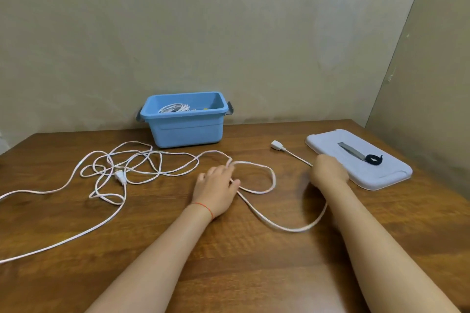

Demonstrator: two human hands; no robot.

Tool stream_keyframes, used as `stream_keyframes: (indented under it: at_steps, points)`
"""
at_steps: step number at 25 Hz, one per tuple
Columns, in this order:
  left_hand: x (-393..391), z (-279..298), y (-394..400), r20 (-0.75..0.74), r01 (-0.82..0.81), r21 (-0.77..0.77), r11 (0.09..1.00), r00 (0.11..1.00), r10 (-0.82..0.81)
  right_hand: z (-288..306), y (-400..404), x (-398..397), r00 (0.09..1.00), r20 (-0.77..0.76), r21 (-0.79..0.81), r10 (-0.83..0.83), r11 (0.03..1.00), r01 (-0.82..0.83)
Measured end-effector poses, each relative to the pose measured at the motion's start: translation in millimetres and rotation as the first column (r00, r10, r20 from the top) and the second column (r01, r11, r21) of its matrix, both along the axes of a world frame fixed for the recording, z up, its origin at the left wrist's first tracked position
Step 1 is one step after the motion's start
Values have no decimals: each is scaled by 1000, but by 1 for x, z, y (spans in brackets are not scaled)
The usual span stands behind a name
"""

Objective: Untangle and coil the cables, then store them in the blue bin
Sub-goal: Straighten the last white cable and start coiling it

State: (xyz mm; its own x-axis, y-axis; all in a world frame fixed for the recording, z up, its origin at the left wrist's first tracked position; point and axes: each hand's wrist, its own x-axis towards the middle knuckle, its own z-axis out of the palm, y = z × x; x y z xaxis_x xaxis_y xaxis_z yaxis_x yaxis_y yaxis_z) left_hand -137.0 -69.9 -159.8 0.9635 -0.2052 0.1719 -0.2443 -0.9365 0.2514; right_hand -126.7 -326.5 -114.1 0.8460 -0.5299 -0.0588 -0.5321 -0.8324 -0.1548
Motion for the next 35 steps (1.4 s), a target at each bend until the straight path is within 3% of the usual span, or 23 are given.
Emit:
stream_keyframes:
  at_steps: [3, 11, 16, 18, 20, 21, 23, 24, 26, 29, 31, 32, 33, 35]
  points:
    - [7, 5, 3, -40, -170, -211, 963, 985, 165, 3, 8, 2, 997, 42, 57, 59, 996, -62]
    - [-4, 10, 29, -98, -40, -449, 893, 995, -5, 4, 31, 6, 986, -11, 99, 168, 981, -167]
    - [-9, 22, 30, -133, -86, -605, 792, 991, 5, 7, 47, 7, 988, 88, 239, 129, 960, -146]
    - [-10, 24, 33, -141, -124, -621, 774, 989, 45, 10, 51, 8, 957, 261, 290, 125, 936, -201]
    - [-12, 29, 32, -79, -138, -688, 712, 990, 116, 18, 56, 6, 821, 558, 270, 121, 909, -317]
    - [-13, 34, 32, -42, -147, -757, 637, 983, 176, 23, 60, 5, 721, 675, 213, 154, 895, -391]
    - [-15, 47, 31, 13, -126, -866, 484, 961, 275, 29, 76, 3, 550, 772, 70, 318, 818, -570]
    - [-16, 53, 31, 28, -79, -904, 420, 970, 243, 27, 87, 0, 480, 773, 13, 415, 746, -666]
    - [-23, 62, 27, 23, 14, -930, 368, 1000, 19, 19, 108, -8, 382, 751, -25, 539, 600, -800]
    - [-32, 59, 16, -101, 49, -900, 434, 944, -316, 18, 119, -19, 297, 821, 0, 487, 522, -853]
    - [-35, 55, 12, -129, 57, -898, 435, 913, -386, 19, 114, -22, 334, 865, 75, 376, 561, -825]
    - [-34, 55, 11, -120, 36, -930, 366, 911, -394, 18, 111, -21, 401, 845, 127, 355, 594, -795]
    - [-33, 56, 11, -109, -16, -970, 242, 920, -376, 16, 106, -20, 497, 791, 186, 358, 632, -752]
    - [-28, 60, 16, -119, -152, -984, -96, 950, -289, 12, 96, -18, 685, 618, 283, 385, 704, -652]
